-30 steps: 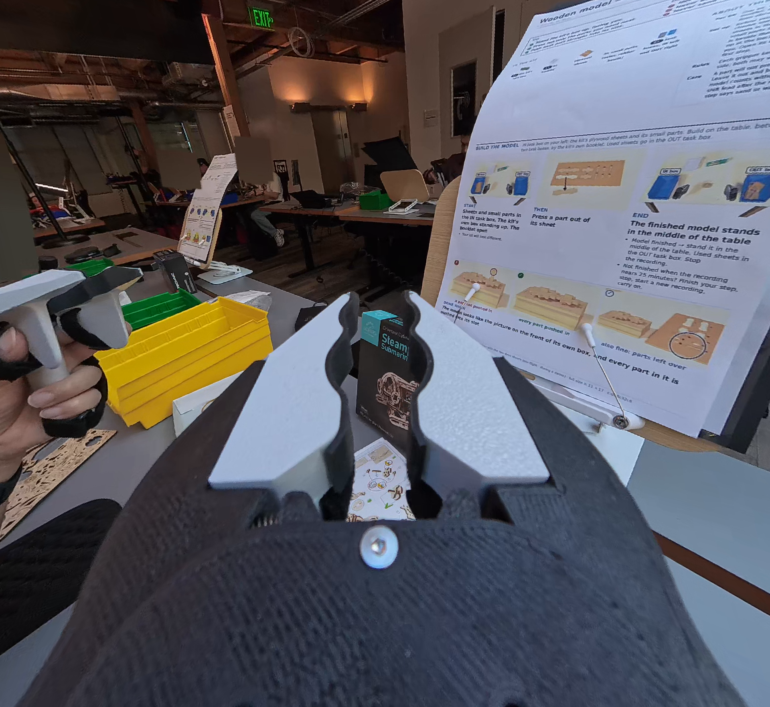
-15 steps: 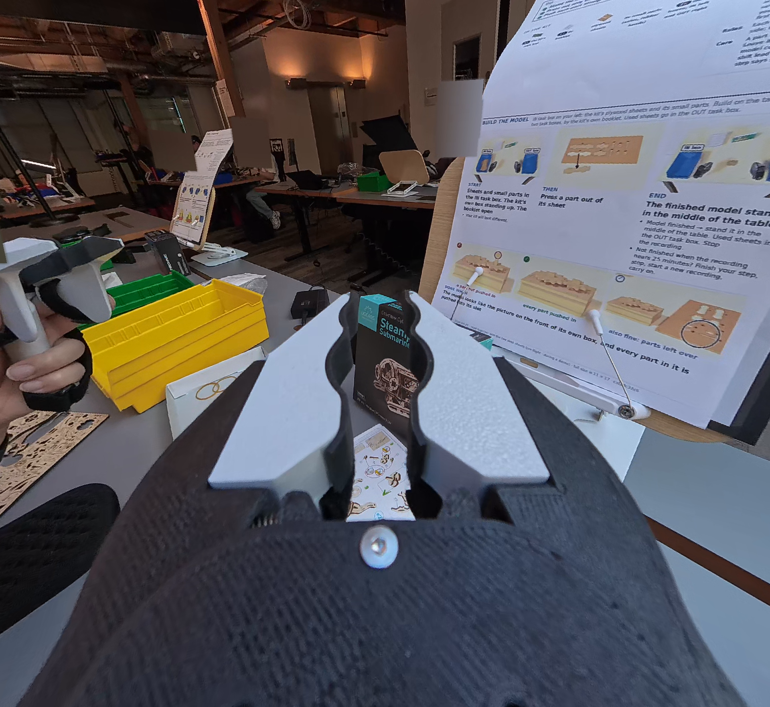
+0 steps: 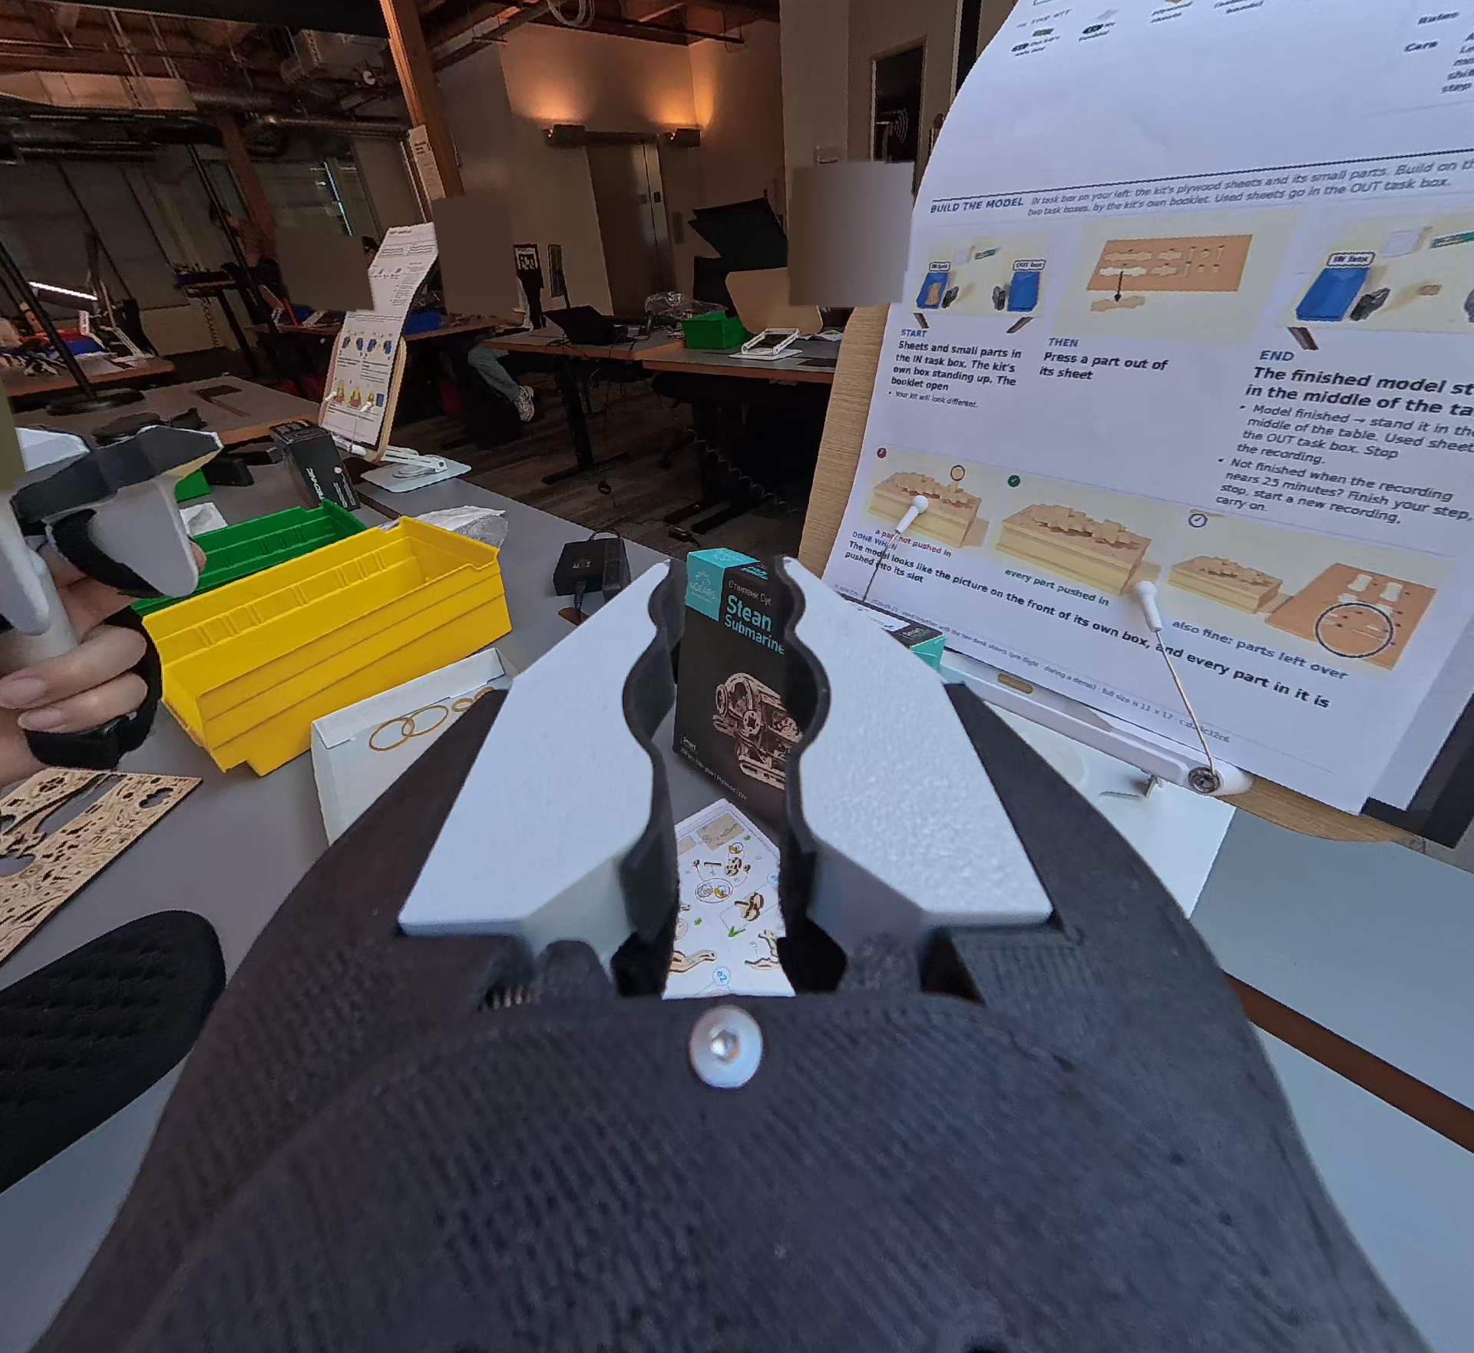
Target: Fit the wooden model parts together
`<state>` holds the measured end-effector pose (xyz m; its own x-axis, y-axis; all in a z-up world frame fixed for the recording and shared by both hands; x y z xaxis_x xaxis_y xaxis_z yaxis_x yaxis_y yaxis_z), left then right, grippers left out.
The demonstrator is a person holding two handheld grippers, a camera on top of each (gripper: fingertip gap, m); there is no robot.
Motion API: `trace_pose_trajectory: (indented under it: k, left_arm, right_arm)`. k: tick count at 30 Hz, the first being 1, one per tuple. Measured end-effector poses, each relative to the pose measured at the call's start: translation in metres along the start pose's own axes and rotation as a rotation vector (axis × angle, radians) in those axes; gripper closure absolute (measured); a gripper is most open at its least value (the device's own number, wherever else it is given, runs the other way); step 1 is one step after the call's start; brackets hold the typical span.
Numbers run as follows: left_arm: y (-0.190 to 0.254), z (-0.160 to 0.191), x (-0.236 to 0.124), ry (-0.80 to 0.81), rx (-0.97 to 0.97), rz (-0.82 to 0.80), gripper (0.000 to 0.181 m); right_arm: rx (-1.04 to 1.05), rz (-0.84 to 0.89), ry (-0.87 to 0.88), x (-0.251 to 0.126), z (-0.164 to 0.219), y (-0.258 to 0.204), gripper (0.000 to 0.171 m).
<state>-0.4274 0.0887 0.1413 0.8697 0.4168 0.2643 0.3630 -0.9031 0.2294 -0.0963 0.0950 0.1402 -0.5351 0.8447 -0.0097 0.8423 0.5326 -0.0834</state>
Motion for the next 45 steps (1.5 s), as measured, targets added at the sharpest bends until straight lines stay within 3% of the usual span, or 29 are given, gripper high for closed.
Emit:
trace_pose_trajectory:
  k: [10,19,21,24,26,30,33,41,45]
  left_arm:
    - [-0.002,-0.003,-0.003,0.007,0.007,-0.018,0.147]
    - [0.009,-0.025,-0.022,0.062,0.034,-0.029,0.142]
    - [0.019,-0.034,-0.031,0.077,0.071,-0.055,0.140]
    - [0.028,-0.042,-0.045,0.050,0.126,-0.161,0.131]
    - [0.033,-0.044,-0.056,0.017,0.158,-0.222,0.130]
    - [0.037,-0.028,-0.090,-0.165,0.198,-0.355,0.130]
    - [0.033,-0.008,-0.131,-0.354,0.215,-0.506,0.137]
    - [0.038,0.028,-0.239,-0.501,0.111,-0.779,0.137]
    - [0.032,0.037,-0.301,-0.572,0.056,-0.983,0.138]
  right_arm:
    - [0.009,-0.004,-0.001,0.001,0.002,0.002,0.152]
    - [-0.121,0.105,0.036,-0.015,-0.009,0.008,0.138]
    - [-0.173,0.076,0.066,-0.022,-0.016,0.002,0.131]
    - [-0.310,0.105,0.001,-0.030,-0.017,-0.005,0.099]
    - [-0.389,0.113,-0.091,-0.029,-0.012,-0.006,0.102]
    - [-0.459,0.119,-0.228,-0.018,0.002,-0.001,0.129]
    - [-0.459,0.062,-0.281,-0.006,0.015,0.004,0.140]
    - [-0.250,-0.228,-0.454,0.034,0.080,0.033,0.139]
    - [-0.083,-0.504,-0.361,0.045,0.068,-0.007,0.140]
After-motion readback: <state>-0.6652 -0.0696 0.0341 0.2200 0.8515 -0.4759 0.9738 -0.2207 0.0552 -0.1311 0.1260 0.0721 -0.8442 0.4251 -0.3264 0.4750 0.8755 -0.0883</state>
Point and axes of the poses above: each gripper's, where its closed fingertips meet, x out along the fingers, z out of its underside, y = z × x across the jaws, the point moved 10 cm from there along -x, back along the fingers, and after that the axes turned 2 degrees about -y, right-handed, at the moved point
